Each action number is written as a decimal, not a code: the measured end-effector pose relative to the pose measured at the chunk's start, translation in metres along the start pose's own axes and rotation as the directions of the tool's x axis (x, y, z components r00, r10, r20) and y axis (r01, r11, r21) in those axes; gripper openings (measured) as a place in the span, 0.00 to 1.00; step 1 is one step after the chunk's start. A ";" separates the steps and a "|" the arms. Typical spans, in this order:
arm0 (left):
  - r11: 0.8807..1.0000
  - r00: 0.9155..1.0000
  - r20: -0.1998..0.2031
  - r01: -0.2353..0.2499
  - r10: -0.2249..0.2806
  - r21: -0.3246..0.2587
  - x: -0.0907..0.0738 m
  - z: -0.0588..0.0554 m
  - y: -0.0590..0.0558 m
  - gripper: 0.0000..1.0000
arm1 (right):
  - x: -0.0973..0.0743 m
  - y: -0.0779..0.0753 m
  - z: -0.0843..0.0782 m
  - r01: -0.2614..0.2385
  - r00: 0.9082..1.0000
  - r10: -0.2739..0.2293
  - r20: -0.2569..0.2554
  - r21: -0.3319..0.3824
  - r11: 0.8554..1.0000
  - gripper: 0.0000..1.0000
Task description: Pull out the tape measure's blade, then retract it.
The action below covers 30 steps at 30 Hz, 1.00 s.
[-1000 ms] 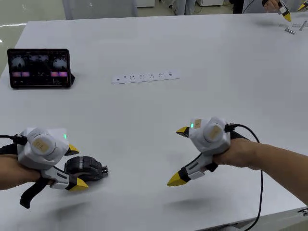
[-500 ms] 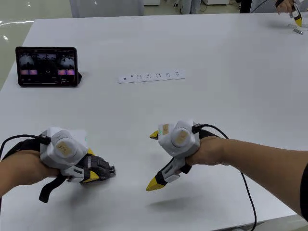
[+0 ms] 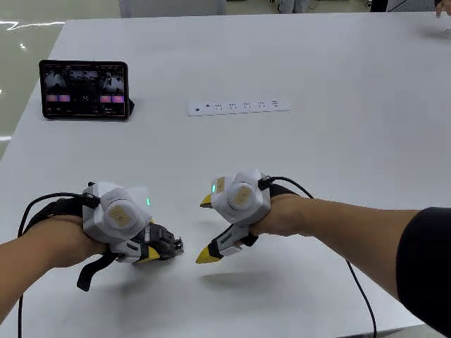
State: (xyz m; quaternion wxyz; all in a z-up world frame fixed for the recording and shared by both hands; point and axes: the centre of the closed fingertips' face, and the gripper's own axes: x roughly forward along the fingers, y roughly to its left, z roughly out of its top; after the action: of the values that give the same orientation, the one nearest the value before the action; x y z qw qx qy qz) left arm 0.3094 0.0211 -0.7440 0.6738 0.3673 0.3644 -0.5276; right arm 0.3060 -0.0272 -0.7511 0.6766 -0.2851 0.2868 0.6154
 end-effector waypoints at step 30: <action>0.999 1.000 0.006 0.010 -0.010 0.031 0.001 0.000 -0.003 0.31 | 0.039 0.013 0.003 -0.087 0.991 0.076 -0.111 -0.103 0.991 0.12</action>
State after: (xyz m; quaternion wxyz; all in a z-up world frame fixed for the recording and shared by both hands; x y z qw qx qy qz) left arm 0.3066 0.0202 -0.7455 0.6667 0.3742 0.3560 -0.5374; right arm 0.2961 0.0024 -0.7785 0.6181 -0.3418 0.3004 0.6410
